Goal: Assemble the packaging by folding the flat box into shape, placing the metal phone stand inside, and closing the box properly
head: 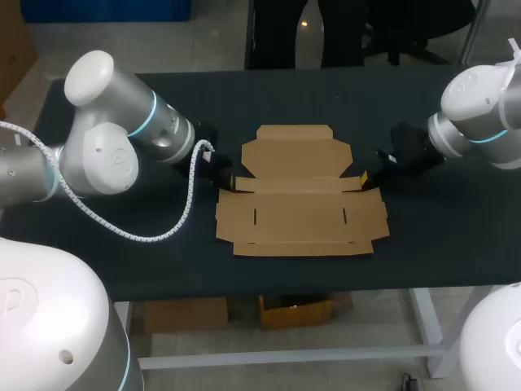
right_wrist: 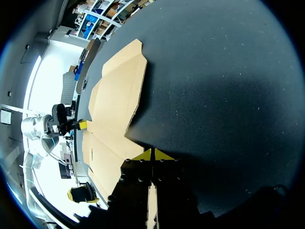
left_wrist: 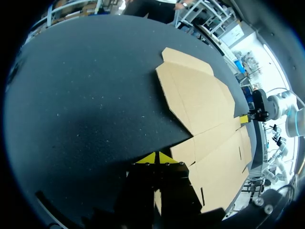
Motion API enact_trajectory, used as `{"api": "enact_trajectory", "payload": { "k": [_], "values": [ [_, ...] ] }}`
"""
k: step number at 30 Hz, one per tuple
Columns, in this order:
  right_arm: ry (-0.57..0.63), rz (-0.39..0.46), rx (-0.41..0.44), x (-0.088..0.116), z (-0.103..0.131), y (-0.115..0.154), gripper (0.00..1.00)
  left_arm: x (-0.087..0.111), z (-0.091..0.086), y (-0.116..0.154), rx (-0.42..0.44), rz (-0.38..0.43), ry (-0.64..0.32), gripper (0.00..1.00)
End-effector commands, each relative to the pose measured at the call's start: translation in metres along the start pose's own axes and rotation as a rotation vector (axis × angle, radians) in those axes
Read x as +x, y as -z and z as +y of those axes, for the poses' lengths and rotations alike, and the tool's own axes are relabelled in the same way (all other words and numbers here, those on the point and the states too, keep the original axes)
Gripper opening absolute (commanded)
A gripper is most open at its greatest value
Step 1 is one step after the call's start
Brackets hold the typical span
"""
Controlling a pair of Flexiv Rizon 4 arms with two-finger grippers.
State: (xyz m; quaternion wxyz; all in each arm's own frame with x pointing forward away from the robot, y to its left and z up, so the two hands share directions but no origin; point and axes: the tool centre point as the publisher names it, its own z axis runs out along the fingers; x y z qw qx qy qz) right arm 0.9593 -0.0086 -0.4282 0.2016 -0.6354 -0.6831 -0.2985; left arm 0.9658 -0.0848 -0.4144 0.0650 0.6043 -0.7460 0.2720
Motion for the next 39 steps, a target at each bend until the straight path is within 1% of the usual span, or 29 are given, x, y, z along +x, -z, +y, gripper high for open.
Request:
{"api": "enact_trajectory", "payload": {
  "k": [1, 12, 27, 39],
  "values": [
    [0.003, 0.007, 0.004, -0.001, 0.001, -0.002, 0.0, -0.002, -0.003, -0.005, -0.008, 0.002, 0.0, 0.0],
    [0.006, 0.015, -0.001, 0.001, 0.002, -0.002, 0.0, -0.004, -0.004, -0.008, -0.024, 0.018, 0.005, 0.0],
    [0.017, 0.018, -0.008, 0.007, 0.002, 0.0, 0.0, 0.003, -0.005, -0.007, -0.025, 0.037, -0.01, 0.0],
    [0.017, 0.018, -0.008, 0.006, 0.002, -0.001, 0.0, 0.007, -0.003, -0.007, -0.031, 0.038, -0.017, 0.0]
  ]
}}
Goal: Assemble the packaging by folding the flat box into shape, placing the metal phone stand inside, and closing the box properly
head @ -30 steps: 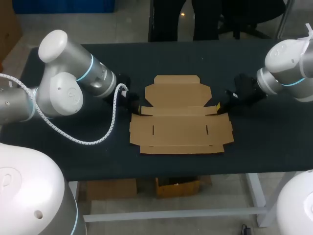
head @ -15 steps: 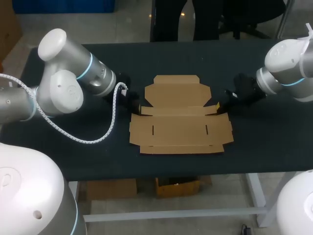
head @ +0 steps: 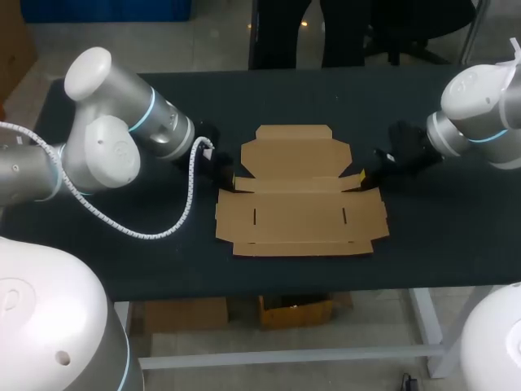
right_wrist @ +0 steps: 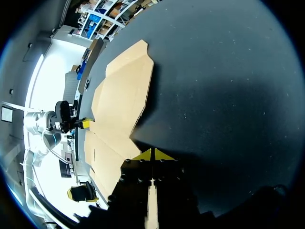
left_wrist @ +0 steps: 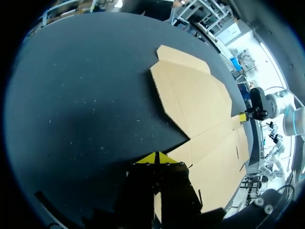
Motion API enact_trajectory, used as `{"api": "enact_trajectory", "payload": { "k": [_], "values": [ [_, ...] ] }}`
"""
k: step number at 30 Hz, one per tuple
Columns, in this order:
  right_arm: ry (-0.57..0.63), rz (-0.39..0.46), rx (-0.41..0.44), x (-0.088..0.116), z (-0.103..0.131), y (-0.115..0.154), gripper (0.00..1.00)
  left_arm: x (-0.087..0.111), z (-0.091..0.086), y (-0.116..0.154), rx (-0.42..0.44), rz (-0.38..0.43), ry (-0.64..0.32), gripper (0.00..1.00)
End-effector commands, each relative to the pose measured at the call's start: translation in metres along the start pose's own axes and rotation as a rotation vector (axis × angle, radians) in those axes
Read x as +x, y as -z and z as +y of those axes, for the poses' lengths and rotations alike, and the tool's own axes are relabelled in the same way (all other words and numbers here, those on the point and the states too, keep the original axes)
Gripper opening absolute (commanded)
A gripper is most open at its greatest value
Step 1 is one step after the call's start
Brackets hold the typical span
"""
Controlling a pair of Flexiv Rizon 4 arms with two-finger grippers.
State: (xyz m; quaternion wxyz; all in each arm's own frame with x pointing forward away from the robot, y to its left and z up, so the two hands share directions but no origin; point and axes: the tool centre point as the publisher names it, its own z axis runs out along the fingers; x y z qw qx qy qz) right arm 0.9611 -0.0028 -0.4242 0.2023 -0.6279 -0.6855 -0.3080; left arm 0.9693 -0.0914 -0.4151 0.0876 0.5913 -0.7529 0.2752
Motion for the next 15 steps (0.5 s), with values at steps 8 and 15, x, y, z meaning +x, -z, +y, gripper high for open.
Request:
{"api": "enact_trajectory", "payload": {
  "k": [8, 15],
  "values": [
    [0.001, 0.001, 0.004, -0.001, -0.0007, -0.0007, 0.0, 0.0044, 0.0008, -0.002, -0.003, -0.005, -0.001, 0.0],
    [-0.002, 0.002, 0.005, -0.0018, -0.0022, -0.0015, 0.0, 0.0042, 0.001, -0.0023, 0.001, -0.003, 0.004, 0.0]
  ]
}}
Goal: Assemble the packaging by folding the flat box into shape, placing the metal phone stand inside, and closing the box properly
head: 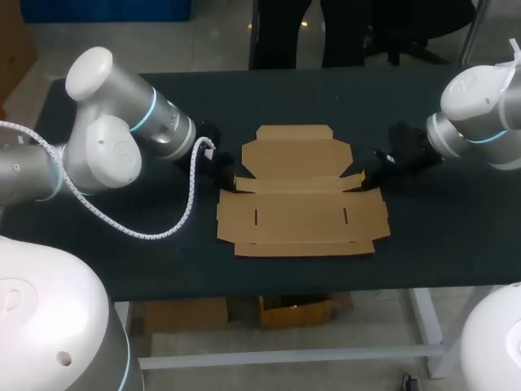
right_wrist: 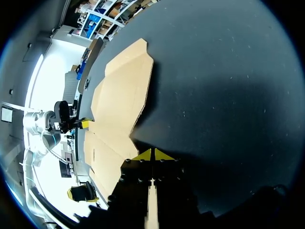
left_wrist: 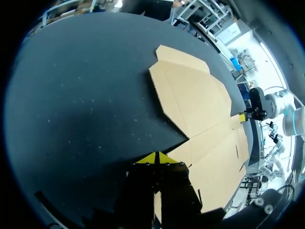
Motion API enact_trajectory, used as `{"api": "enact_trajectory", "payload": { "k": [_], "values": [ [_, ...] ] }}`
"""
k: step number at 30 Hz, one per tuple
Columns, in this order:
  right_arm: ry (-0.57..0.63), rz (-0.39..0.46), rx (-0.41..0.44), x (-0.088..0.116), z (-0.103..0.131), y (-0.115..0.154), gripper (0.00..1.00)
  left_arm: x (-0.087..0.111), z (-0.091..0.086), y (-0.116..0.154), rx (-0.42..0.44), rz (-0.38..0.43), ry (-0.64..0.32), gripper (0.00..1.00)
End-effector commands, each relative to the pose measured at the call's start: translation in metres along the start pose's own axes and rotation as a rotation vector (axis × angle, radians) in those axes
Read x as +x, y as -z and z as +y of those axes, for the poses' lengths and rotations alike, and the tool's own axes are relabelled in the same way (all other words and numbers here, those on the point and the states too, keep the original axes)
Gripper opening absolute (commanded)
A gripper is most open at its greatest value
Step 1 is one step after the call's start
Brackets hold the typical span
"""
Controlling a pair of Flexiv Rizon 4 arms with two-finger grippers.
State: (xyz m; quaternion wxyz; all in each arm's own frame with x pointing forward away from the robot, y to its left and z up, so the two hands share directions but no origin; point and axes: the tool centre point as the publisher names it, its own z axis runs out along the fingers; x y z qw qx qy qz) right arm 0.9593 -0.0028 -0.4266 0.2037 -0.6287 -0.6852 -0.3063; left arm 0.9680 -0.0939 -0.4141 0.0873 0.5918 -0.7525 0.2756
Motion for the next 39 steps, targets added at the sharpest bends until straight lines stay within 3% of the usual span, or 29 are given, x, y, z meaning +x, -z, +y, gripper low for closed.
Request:
{"api": "enact_trajectory", "payload": {
  "k": [1, 39],
  "values": [
    [0.001, 0.002, 0.001, 0.0, 0.0, 0.001, 0.0, 0.001, 0.0, -0.002, 0.0, -0.001, 0.003, 0.0],
    [0.017, -0.038, -0.009, 0.015, -0.002, 0.001, 0.0, 0.017, -0.003, 0.004, 0.013, -0.007, -0.034, 0.0]
  ]
}}
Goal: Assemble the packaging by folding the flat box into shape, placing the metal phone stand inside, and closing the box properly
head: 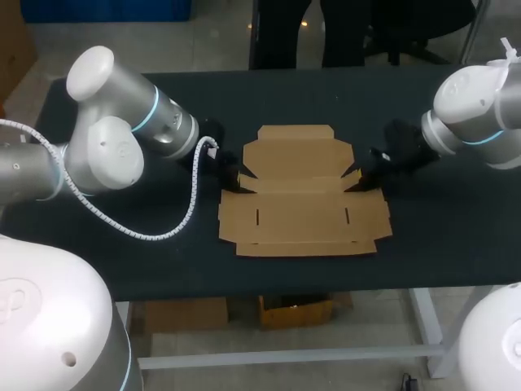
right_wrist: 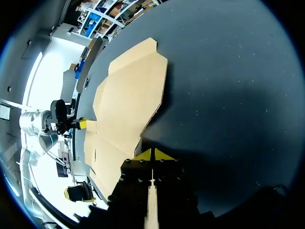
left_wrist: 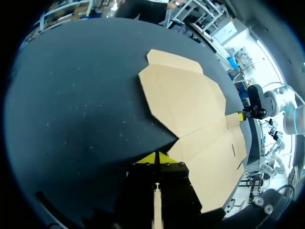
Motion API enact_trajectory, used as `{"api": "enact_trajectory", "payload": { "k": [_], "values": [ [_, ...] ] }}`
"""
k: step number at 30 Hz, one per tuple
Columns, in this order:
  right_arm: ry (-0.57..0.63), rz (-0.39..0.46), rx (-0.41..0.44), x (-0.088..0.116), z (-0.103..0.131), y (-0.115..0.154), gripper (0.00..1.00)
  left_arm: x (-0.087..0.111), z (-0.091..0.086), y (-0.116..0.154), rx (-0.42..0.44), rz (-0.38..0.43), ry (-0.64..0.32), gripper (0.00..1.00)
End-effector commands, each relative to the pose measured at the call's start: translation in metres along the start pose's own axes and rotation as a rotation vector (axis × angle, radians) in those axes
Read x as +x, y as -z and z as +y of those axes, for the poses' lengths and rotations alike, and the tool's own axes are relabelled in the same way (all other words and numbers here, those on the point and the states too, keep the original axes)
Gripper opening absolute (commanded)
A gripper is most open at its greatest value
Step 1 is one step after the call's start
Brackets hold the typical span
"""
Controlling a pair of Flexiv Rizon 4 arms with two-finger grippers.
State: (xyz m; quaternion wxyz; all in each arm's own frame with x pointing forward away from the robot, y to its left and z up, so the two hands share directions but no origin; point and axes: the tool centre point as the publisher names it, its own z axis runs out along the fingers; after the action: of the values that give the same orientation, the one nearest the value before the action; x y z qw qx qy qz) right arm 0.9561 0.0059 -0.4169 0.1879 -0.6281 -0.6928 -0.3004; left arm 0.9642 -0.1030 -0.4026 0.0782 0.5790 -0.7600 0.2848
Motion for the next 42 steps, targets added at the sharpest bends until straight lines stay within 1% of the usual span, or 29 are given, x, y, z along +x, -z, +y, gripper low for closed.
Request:
{"api": "enact_trajectory", "payload": {
  "k": [1, 8, 16, 30, 42],
  "values": [
    [0.0, -0.007, -0.001, 0.002, -0.001, 0.0, 0.0, 0.003, -0.002, -0.002, -0.007, -0.009, 0.0, 0.0],
    [0.002, -0.008, -0.001, 0.003, -0.001, 0.0, 0.0, 0.008, -0.003, -0.002, -0.009, -0.015, -0.006, 0.0],
    [0.003, -0.017, -0.004, 0.007, -0.002, 0.001, 0.0, 0.014, -0.004, -0.003, -0.019, -0.048, -0.011, 0.0],
    [0.005, -0.062, -0.022, 0.017, -0.005, 0.005, 0.0, 0.023, -0.002, -0.002, -0.028, -0.117, -0.014, 0.0],
    [0.012, -0.096, -0.032, 0.021, -0.006, 0.003, 0.0, 0.03, -0.003, -0.005, -0.029, -0.153, -0.026, 0.0]
  ]
}}
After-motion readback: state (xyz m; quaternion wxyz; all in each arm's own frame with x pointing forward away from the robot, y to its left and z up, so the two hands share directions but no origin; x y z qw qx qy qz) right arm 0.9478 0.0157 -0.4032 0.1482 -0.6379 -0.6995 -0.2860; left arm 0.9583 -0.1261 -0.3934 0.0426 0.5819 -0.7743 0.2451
